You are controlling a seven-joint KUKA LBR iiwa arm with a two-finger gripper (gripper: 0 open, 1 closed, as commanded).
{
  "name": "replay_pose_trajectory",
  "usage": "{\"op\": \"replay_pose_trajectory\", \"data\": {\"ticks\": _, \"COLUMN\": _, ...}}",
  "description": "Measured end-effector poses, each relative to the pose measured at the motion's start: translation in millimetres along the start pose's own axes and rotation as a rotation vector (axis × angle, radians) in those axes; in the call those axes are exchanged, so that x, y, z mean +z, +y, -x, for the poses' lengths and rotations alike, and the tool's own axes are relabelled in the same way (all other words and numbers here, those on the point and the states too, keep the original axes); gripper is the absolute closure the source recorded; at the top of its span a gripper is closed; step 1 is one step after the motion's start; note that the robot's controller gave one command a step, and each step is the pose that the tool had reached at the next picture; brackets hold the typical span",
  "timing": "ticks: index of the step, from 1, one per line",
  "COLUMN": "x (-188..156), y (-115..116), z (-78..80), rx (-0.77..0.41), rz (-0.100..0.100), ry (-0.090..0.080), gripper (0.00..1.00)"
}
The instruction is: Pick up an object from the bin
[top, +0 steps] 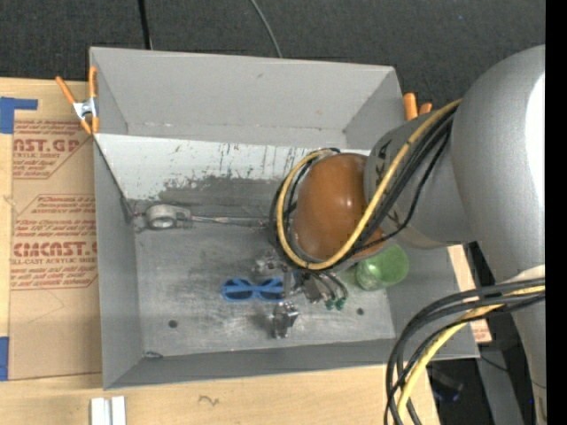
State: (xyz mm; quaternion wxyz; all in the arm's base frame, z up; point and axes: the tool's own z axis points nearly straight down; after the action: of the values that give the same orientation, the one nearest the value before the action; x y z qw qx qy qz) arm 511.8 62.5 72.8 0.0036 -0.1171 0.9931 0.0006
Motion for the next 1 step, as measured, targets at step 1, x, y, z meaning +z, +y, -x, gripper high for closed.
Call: {"op": "replay_pose_trajectory", "data": {"ticks": 1, "x": -0.7, "y": -1.9, "z": -0.8, "rx": 0.003, "rz": 0.0, "ry": 0.008, "gripper": 1.0}}
